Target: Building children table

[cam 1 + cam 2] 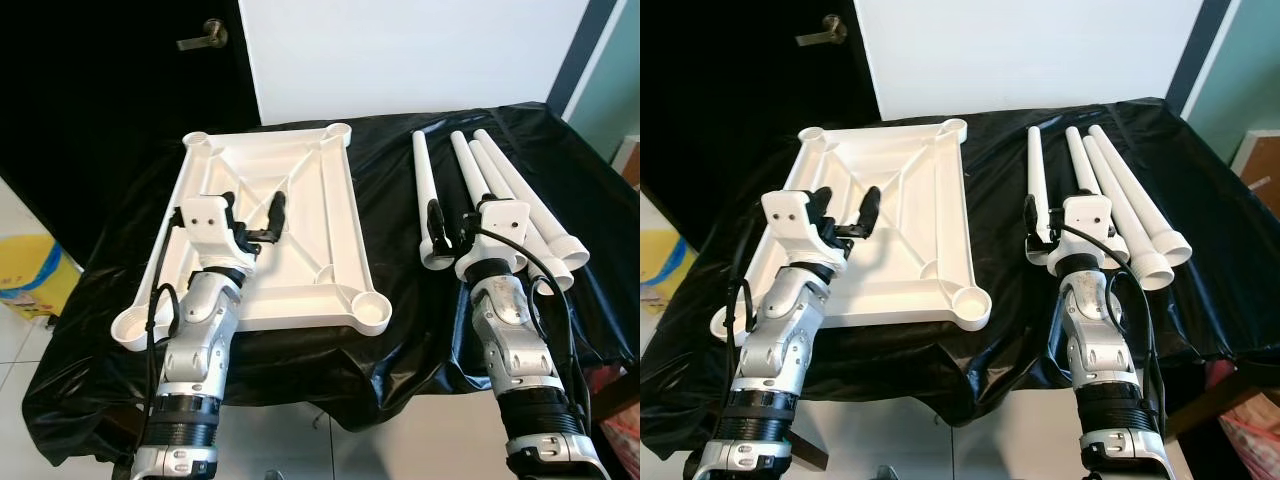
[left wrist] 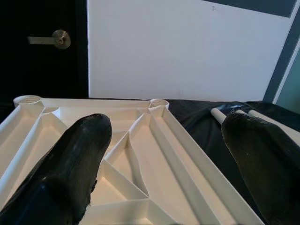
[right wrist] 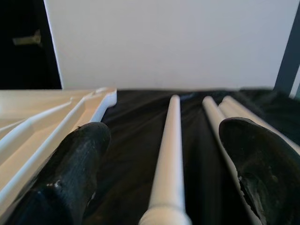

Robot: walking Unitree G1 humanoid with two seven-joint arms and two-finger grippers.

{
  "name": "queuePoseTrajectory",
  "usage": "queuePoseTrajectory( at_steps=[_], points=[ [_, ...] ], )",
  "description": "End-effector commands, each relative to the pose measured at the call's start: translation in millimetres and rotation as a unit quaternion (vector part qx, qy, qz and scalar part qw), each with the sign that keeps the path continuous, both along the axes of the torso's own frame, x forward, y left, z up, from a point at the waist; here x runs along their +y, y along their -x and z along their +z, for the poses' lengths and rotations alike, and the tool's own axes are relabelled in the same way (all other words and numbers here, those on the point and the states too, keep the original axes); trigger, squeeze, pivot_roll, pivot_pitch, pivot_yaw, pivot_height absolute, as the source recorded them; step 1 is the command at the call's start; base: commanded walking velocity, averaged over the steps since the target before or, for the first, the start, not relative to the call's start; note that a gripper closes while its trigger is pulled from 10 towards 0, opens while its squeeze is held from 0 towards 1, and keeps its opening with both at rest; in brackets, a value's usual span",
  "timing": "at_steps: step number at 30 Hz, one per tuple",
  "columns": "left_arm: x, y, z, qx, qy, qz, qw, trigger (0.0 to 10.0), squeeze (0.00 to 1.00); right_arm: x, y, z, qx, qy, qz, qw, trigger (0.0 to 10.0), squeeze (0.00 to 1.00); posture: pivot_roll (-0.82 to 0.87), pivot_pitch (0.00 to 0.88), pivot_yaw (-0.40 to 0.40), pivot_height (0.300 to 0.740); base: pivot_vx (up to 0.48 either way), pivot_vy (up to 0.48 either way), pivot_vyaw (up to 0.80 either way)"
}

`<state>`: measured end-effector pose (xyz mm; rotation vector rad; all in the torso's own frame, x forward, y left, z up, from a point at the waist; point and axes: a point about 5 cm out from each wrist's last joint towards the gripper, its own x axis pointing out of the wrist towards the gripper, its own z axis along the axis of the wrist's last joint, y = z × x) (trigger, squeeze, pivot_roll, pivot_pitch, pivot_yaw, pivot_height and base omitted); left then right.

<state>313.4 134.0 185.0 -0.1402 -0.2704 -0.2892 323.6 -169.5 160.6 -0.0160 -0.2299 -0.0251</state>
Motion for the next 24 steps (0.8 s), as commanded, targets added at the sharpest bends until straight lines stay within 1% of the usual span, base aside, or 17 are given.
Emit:
queuePoseTrajectory(
  at_steps=[1, 3, 4, 5, 6, 7, 9, 11, 13, 14, 15, 16, 17, 18, 19, 22, 24],
  points=[
    [-9.6, 5.0, 3, -0.009, -0.019, -0.073, 0.997, 10.0, 0.00, -2.5, -6.4, -6, 0.037, -0.013, -0.013, 0.999, 10.0, 0.00, -0.10, 0.021, 0.036, 0.740, 0.000, 0.000, 0.00],
    [-16.6, 8.3, 7, -0.015, -0.023, -0.107, 0.994, 10.0, 0.00, -1.7, -13.6, -6, 0.060, -0.004, -0.019, 0.998, 10.0, 0.00, -0.10, 0.022, 0.038, 0.740, 0.000, 0.000, 0.00],
    [-16.6, 8.3, 7, -0.015, -0.023, -0.107, 0.994, 10.0, 0.00, -1.7, -13.6, -6, 0.060, -0.004, -0.019, 0.998, 10.0, 0.00, -0.10, 0.022, 0.038, 0.740, 0.000, 0.000, 0.00],
    [-20.2, 10.2, 10, -0.018, -0.023, -0.123, 0.992, 10.0, 0.00, -1.7, -17.2, -7, 0.071, 0.002, -0.022, 0.997, 10.0, 0.00, -0.11, 0.022, 0.039, 0.740, 0.000, 0.000, 0.00],
    [-20.2, 10.2, 10, -0.018, -0.023, -0.123, 0.992, 10.0, 0.00, -1.7, -17.2, -7, 0.071, 0.002, -0.022, 0.997, 10.0, 0.00, -0.11, 0.022, 0.039, 0.740, 0.000, 0.000, 0.00],
    [-24.1, 12.1, 12, -0.021, -0.023, -0.138, 0.990, 10.0, 0.00, -2.2, -21.1, -10, 0.085, 0.011, -0.024, 0.996, 10.0, 0.00, -0.10, 0.022, 0.038, 0.740, 0.000, 0.000, 0.00],
    [-24.1, 12.1, 12, -0.021, -0.023, -0.138, 0.990, 10.0, 0.00, -2.2, -21.1, -10, 0.085, 0.011, -0.024, 0.996, 10.0, 0.00, -0.10, 0.022, 0.038, 0.740, 0.000, 0.000, 0.00],
    [-31.5, 15.7, 16, -0.025, -0.021, -0.163, 0.986, 10.0, 0.00, -4.4, -28.2, -14, 0.110, 0.018, -0.033, 0.993, 10.0, 0.00, -0.10, 0.020, 0.034, 0.740, 0.000, 0.000, 0.00],
    [-31.5, 15.7, 16, -0.025, -0.021, -0.163, 0.986, 10.0, 0.00, -4.4, -28.2, -14, 0.110, 0.018, -0.033, 0.993, 10.0, 0.00, -0.10, 0.020, 0.034, 0.740, 0.000, 0.000, 0.00],
    [-34.0, 17.5, 17, -0.025, -0.021, -0.170, 0.985, 10.0, 0.00, -5.6, -31.6, -16, 0.122, 0.018, -0.039, 0.992, 10.0, 0.00, -0.09, 0.021, 0.033, 0.740, 0.000, 0.000, 0.00],
    [-34.0, 17.5, 17, -0.025, -0.021, -0.170, 0.985, 10.0, 0.00, -5.6, -31.6, -16, 0.122, 0.018, -0.039, 0.992, 10.0, 0.00, -0.09, 0.021, 0.033, 0.740, 0.000, 0.000, 0.00],
    [-36.1, 19.9, 17, -0.024, -0.021, -0.178, 0.984, 10.0, 0.00, -6.3, -35.1, -19, 0.141, 0.016, -0.043, 0.989, 10.0, 0.00, -0.09, 0.021, 0.033, 0.740, 0.000, 0.000, 0.00],
    [-36.1, 19.9, 17, -0.024, -0.021, -0.178, 0.984, 10.0, 0.00, -6.3, -35.1, -19, 0.141, 0.016, -0.043, 0.989, 10.0, 0.00, -0.09, 0.021, 0.033, 0.740, 0.000, 0.000, 0.00],
    [-37.4, 21.9, 17, -0.023, -0.021, -0.183, 0.983, 10.0, 0.00, -6.0, -37.8, -22, 0.159, 0.012, -0.044, 0.986, 10.0, 0.00, -0.09, 0.022, 0.032, 0.740, 0.000, 0.000, 0.00],
    [-37.4, 21.9, 17, -0.023, -0.021, -0.183, 0.983, 10.0, 0.00, -6.0, -37.8, -22, 0.159, 0.012, -0.044, 0.986, 10.0, 0.00, -0.09, 0.022, 0.032, 0.740, 0.000, 0.000, 0.00],
    [-37.9, 24.6, 18, -0.017, -0.022, -0.189, 0.982, 10.0, 0.00, -3.5, -43.8, -31, 0.198, 0.006, -0.046, 0.979, 10.0, 0.00, -0.08, 0.025, 0.034, 0.740, 0.000, 0.000, 0.00],
    [-37.7, 25.0, 18, -0.015, -0.022, -0.189, 0.982, 10.0, 0.00, -2.7, -45.2, -33, 0.206, 0.005, -0.047, 0.977, 10.0, 0.00, -0.08, 0.025, 0.034, 0.740, 0.000, 0.000, 0.00]
  ],
)
